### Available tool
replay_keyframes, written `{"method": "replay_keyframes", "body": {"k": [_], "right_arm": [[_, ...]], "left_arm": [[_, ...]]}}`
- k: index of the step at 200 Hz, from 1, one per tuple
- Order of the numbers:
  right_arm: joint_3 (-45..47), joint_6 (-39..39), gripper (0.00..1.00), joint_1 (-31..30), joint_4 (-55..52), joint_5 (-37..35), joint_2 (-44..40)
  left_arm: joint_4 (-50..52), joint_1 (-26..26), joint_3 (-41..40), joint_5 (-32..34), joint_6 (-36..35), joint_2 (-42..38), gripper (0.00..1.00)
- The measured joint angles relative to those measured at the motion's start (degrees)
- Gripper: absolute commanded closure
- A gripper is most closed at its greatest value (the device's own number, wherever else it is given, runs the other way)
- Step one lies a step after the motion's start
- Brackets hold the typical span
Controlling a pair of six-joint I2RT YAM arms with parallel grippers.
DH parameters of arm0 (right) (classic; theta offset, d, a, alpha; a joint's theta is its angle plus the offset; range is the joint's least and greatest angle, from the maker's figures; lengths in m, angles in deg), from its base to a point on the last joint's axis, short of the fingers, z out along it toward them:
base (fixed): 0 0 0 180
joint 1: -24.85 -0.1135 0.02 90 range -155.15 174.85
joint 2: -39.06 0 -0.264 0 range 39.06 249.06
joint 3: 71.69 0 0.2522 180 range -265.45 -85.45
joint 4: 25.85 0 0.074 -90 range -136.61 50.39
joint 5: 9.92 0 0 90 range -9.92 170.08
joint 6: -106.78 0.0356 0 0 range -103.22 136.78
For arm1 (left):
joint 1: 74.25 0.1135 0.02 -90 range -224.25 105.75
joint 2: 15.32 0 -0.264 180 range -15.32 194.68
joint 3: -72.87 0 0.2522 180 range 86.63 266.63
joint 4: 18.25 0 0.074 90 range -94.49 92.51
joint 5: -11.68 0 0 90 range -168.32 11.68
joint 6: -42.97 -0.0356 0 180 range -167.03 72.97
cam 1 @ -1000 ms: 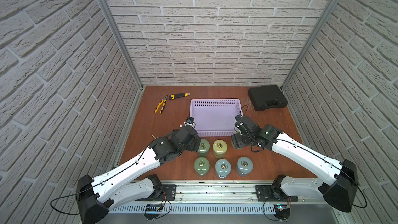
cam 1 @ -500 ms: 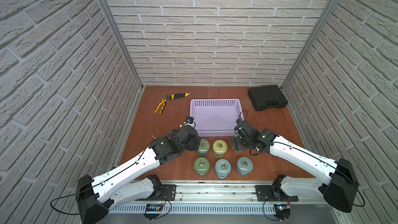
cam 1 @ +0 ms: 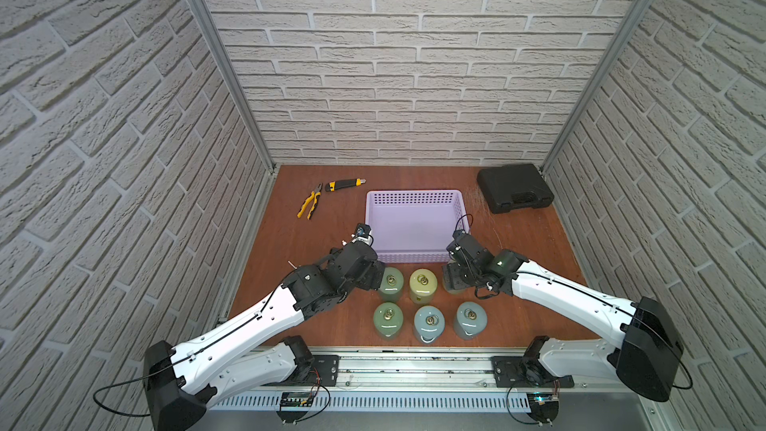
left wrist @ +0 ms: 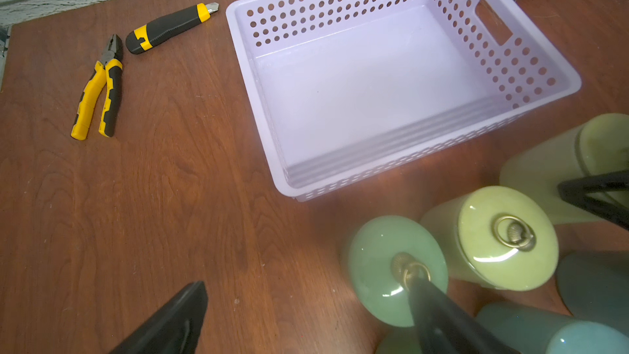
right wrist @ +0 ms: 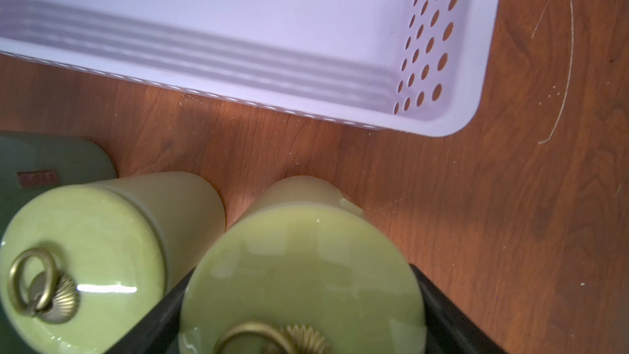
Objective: Take the tea canister out of the basket
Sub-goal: Place the tea canister at the center of the board.
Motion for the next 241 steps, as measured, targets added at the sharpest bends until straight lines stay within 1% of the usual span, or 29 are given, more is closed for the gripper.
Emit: {"method": "replay_keyframes", "body": {"k": [120,199,213,222,241], "right_arm": [[1.7,1.4,0.55,0.0,2.2,0.8,2.0],[3.2,1.6,0.52,0.0,3.2,1.1,2.4],[3.2,1.7,0.49,0.0,3.3,1.1,2.4],[3.2,1.8,0.45,0.0,3.3,1.1,2.4],[3.2,2.1,0.26,0.0,3.3,1.0,2.4]], "left_arm": [[0.0,0.0,0.0,0.3,0.0,-0.1,0.02],[0.0,0.0,0.0,0.5,0.0,-0.1,0.02],[0.0,0.0,0.0,0.5,0.0,-0.1,0.02],[0.0,0.0,0.0,0.5,0.0,-0.1,0.02],[0.0,0.0,0.0,0.5,0.0,-0.1,0.02]]}}
